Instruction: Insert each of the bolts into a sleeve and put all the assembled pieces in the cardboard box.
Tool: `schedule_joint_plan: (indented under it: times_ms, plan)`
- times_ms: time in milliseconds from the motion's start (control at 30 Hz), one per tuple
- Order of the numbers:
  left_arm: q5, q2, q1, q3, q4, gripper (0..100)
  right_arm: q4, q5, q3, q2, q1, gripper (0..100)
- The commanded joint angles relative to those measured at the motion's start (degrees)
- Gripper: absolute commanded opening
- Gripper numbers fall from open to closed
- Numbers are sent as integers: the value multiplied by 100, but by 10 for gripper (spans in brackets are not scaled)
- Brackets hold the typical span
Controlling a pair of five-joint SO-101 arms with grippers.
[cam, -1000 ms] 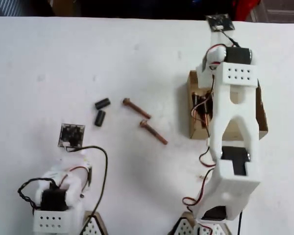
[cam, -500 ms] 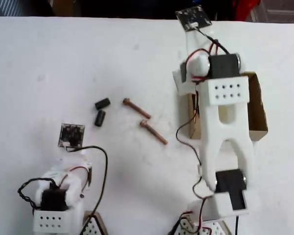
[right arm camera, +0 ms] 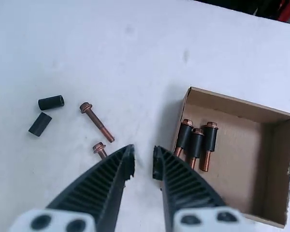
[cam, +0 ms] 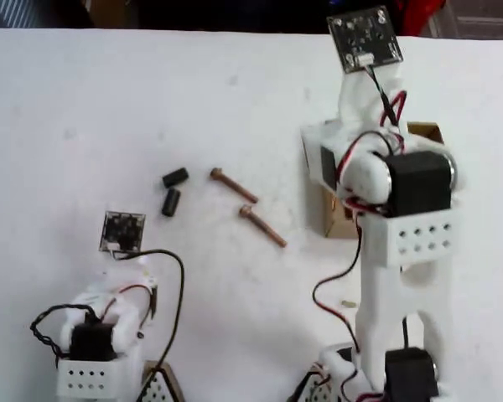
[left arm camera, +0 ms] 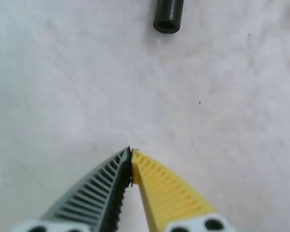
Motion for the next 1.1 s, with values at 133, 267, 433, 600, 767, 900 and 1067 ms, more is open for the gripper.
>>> schedule_joint_plan:
  times_ms: [133,267,433,600,767,900,1067]
  plan:
    - [-53,-57,-40,-9,-97,20,154,-35,712,-1165,-48,55]
    - [-53,-57,-40,-9,-123,20,48,-35,1407,-1727,-48,57]
    - [-53,-57,-259,0,-791,20,-1015,-62,3086,-2404,-48,57]
    - [-62,-57,-963,0,-1257,20,-2457,-70,5064,-3134,-48,56]
    - [-360,-57,-1376,0,-1398,20,-3785,-79,6681,-3679,-48,56]
    - [-1538,-57,-1385,0,-1354,20,-4418,-79,7473,-3943,-48,56]
    - [-2646,-57,-1376,0,-1143,20,-4532,-79,7868,-3960,-48,56]
